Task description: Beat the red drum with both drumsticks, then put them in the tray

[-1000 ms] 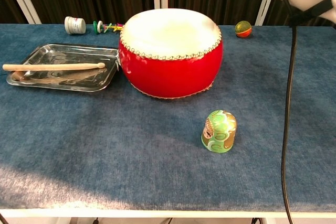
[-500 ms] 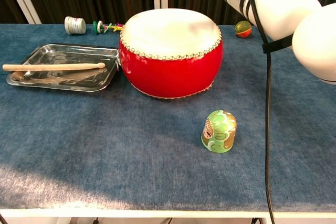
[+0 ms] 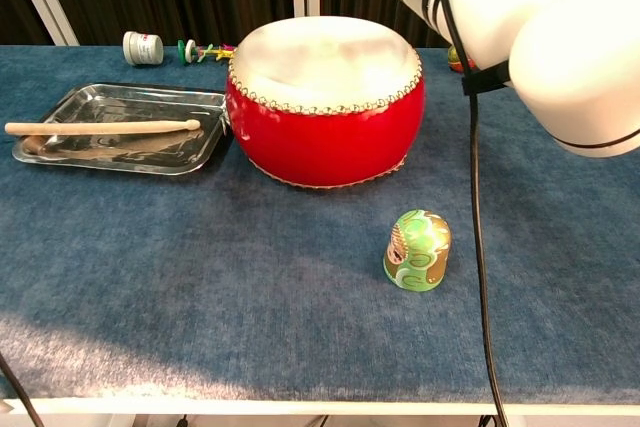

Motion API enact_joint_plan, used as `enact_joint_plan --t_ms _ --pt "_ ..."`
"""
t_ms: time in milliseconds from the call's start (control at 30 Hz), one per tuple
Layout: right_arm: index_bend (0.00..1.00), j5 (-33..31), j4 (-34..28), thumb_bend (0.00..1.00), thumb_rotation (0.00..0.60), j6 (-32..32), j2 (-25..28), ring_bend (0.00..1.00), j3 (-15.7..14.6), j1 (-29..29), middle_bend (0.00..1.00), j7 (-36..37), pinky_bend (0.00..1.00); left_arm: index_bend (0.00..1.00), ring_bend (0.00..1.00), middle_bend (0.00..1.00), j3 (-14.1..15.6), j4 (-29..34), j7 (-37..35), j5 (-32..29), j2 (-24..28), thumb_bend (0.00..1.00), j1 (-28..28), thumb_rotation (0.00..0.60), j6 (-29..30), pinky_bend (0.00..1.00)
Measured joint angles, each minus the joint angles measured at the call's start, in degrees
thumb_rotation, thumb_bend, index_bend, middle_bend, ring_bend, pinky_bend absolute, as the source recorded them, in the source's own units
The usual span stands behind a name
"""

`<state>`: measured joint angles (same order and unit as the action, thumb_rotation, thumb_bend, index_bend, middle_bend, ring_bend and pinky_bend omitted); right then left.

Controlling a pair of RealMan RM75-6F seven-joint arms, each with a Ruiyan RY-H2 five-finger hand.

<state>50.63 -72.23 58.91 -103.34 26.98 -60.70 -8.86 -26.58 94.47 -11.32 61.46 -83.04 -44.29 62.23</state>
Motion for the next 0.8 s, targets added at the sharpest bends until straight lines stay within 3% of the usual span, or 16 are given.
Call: enact_joint_plan --t_ms 800 --pt "1.0 -0.4 2.5 0.78 0.6 -1.1 -3.0 0.98 1.3 -1.4 1.0 -1.8 0.97 0.54 0.51 0.53 1.3 -3.1 3.9 -1.5 -1.1 0.28 -3.1 0.6 -2.6 0.64"
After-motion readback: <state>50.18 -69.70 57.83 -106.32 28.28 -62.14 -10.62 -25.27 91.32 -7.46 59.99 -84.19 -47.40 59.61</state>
